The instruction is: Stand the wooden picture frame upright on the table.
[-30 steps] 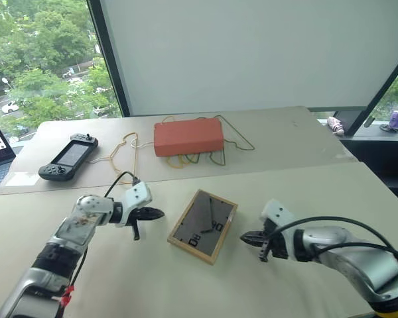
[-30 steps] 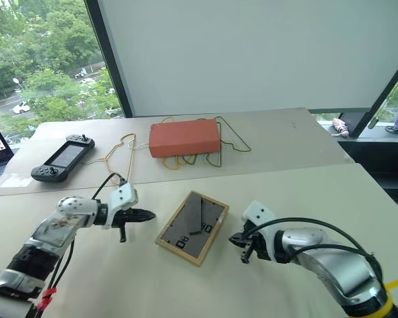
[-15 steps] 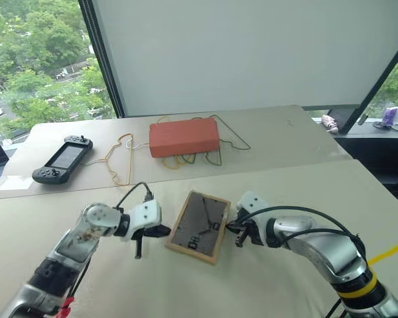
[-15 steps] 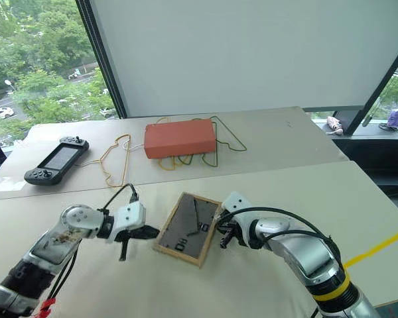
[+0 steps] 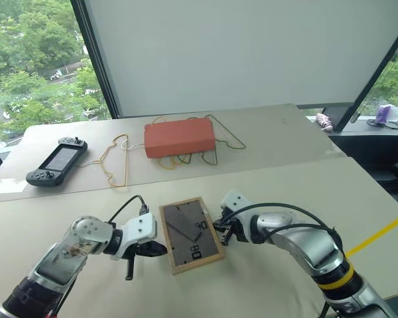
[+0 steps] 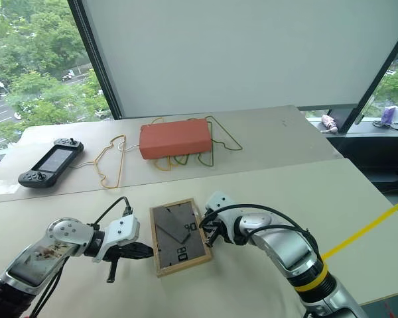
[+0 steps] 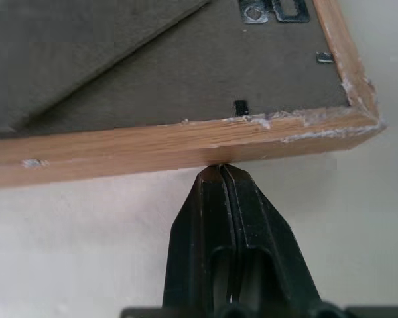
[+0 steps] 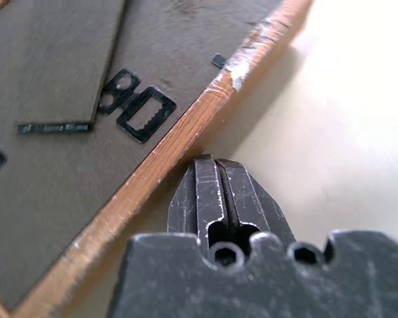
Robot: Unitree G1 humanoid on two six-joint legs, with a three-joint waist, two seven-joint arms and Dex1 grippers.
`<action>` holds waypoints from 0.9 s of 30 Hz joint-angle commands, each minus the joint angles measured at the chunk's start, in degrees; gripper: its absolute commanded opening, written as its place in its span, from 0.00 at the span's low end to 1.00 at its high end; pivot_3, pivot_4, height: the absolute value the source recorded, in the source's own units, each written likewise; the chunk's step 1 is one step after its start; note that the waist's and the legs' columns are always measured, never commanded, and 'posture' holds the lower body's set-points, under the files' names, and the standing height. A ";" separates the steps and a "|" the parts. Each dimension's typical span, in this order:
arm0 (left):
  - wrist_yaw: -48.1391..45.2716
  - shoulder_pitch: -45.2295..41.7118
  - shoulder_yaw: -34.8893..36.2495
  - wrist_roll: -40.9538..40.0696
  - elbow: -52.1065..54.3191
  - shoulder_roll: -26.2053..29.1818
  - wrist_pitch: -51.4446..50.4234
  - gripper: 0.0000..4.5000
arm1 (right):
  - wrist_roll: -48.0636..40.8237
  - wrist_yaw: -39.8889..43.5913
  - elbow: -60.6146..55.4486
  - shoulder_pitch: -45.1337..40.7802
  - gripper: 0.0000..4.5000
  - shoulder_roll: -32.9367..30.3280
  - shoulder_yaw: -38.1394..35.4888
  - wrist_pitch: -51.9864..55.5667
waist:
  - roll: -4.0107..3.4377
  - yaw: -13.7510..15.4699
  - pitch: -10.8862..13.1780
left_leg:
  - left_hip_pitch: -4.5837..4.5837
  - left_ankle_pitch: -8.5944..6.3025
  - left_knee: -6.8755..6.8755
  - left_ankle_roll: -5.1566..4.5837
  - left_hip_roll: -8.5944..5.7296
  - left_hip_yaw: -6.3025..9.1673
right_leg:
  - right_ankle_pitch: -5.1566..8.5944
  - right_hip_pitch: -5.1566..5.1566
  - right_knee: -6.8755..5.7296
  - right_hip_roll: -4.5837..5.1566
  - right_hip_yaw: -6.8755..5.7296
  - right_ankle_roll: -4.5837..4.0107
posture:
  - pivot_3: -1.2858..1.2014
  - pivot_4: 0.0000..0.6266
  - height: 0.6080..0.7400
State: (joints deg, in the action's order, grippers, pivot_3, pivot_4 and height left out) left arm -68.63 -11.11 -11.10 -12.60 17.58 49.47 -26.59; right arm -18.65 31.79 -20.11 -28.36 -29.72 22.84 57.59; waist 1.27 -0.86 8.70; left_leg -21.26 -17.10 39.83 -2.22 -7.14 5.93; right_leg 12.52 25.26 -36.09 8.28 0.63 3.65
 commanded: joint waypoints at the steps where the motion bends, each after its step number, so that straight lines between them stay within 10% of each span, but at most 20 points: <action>1: 0.46 0.92 1.25 -0.61 2.03 1.35 -0.53 0.01 | 0.20 1.60 -2.54 0.92 0.00 -0.82 0.14 -0.83 | 0.00 0.11 0.00 | 0.00 0.00 0.00 0.00 0.01 0.00 | 0.00 -0.01 0.01 0.00 -0.01 0.00 | 0.52 0.24 1.00; 12: 0.29 1.01 3.66 1.99 -7.09 6.09 7.46 0.01 | 0.36 4.73 -5.07 4.45 0.00 -6.39 -1.53 -0.63 | 0.00 0.19 0.00 | 0.11 0.00 -0.01 0.00 0.02 0.01 | 0.00 -0.09 0.00 -0.01 -0.02 0.00 | 0.52 0.24 1.00; 27: 7.21 -1.73 3.51 2.90 -7.56 -1.01 8.92 0.01 | -2.03 7.69 -10.84 5.56 0.00 -5.64 -0.49 1.96 | 0.02 0.24 0.01 | 0.08 0.01 -0.01 0.02 0.02 0.01 | 0.00 -0.06 -0.02 0.00 -0.02 0.00 | 0.52 0.24 1.00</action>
State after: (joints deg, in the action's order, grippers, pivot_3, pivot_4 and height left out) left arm -62.19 -11.71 -7.40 -10.29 9.31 49.12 -17.59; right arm -19.45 38.64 -28.64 -22.77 -35.41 21.92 59.33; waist 1.29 -0.62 8.71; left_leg -21.18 -17.09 39.83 -2.21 -7.12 5.94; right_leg 12.52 25.19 -36.11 8.28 0.60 3.64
